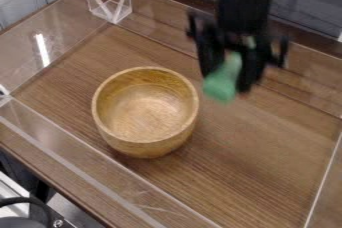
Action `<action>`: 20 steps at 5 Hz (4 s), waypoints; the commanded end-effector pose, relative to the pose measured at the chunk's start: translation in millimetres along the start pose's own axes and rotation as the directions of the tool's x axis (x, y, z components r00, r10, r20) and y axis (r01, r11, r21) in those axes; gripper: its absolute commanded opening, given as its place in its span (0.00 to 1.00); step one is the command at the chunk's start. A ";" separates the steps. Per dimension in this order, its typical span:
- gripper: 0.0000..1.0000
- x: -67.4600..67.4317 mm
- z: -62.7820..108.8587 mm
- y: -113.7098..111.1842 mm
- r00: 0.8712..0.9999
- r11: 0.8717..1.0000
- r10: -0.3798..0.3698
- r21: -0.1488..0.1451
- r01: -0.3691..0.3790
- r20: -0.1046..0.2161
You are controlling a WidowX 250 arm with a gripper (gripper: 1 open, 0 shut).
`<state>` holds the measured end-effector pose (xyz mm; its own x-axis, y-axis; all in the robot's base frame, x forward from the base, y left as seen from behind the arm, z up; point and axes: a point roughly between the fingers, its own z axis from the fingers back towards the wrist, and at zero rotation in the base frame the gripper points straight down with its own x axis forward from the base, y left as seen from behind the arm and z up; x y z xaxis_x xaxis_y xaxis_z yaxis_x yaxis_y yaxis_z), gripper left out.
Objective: Put the green block in the brown bowl
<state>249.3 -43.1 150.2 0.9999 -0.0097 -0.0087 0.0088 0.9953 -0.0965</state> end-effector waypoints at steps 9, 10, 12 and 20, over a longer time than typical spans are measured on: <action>0.00 -19.9 0.8 -10.9 0.981 0.996 -0.063 -0.043 0.072 0.184; 0.00 -20.6 0.9 -10.6 0.980 0.996 -0.066 -0.048 0.077 0.188; 0.00 -21.7 1.2 -8.7 0.978 0.995 -0.071 -0.059 0.084 0.198; 0.00 -52.5 -34.9 45.3 0.981 0.998 -0.031 -0.050 0.042 0.194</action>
<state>191.6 -3.3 105.2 0.9869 -0.0344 0.1575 0.0582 0.9871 -0.1489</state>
